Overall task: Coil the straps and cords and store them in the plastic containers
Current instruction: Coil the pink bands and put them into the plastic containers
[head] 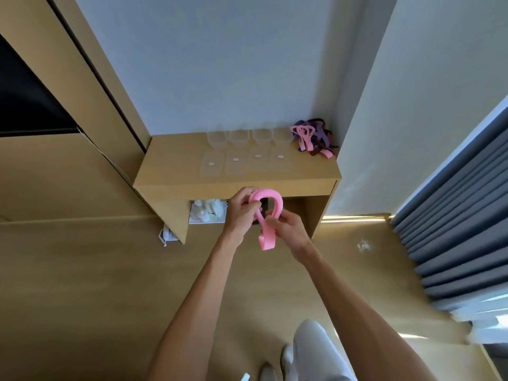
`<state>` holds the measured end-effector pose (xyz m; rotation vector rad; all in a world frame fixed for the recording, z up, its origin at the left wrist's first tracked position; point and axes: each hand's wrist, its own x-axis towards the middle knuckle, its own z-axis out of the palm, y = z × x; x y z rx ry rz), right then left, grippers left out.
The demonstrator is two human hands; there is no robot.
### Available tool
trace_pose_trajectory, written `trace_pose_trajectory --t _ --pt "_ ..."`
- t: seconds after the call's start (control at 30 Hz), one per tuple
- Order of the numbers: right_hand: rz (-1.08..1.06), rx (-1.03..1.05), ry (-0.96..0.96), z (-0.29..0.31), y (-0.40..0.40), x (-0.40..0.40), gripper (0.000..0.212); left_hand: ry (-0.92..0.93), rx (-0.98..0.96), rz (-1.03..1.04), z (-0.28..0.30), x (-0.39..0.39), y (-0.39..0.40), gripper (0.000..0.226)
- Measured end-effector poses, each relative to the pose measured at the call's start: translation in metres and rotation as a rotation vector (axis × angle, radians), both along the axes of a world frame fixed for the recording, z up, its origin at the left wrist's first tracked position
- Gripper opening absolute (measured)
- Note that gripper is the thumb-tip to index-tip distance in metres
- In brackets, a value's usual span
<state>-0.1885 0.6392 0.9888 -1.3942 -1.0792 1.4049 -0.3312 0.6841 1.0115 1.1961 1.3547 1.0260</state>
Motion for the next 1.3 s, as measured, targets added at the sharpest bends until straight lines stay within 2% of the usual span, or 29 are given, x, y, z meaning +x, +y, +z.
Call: trace_pose_trajectory --t 0.1,0.23,0.37,0.53,0.7,0.87,1.1,1.3 --pt "0.024 -0.029 -0.088 -0.017 0.061 -0.004 0.010 0.078 -0.022 0.066 -0.020 -0.005 0.059 0.043" --pt "0.049 -0.112 -0.156 -0.060 0.146 -0.013 0.009 0.293 -0.072 0.131 -0.055 -0.007 0.130 0.010" --pt "0.106 -0.242 -0.179 -0.093 0.223 -0.018 0.010 0.379 -0.172 0.171 -0.073 -0.008 0.200 0.016" --pt "0.146 -0.295 -0.208 -0.099 0.314 -0.021 0.002 0.420 -0.231 0.192 -0.086 -0.014 0.278 0.025" --pt "0.171 -0.334 -0.257 -0.110 0.371 -0.029 0.012 0.407 -0.287 0.277 -0.113 -0.018 0.336 0.027" --pt "0.109 -0.432 -0.289 -0.133 0.404 -0.035 0.029 0.454 -0.323 0.147 -0.151 -0.024 0.388 0.017" --pt "-0.091 -0.551 -0.369 -0.157 0.453 -0.031 0.027 0.534 -0.275 -0.137 -0.190 -0.008 0.459 0.018" --pt "-0.231 -0.615 -0.393 -0.177 0.489 -0.001 0.021 0.516 -0.236 -0.240 -0.205 0.031 0.502 0.015"
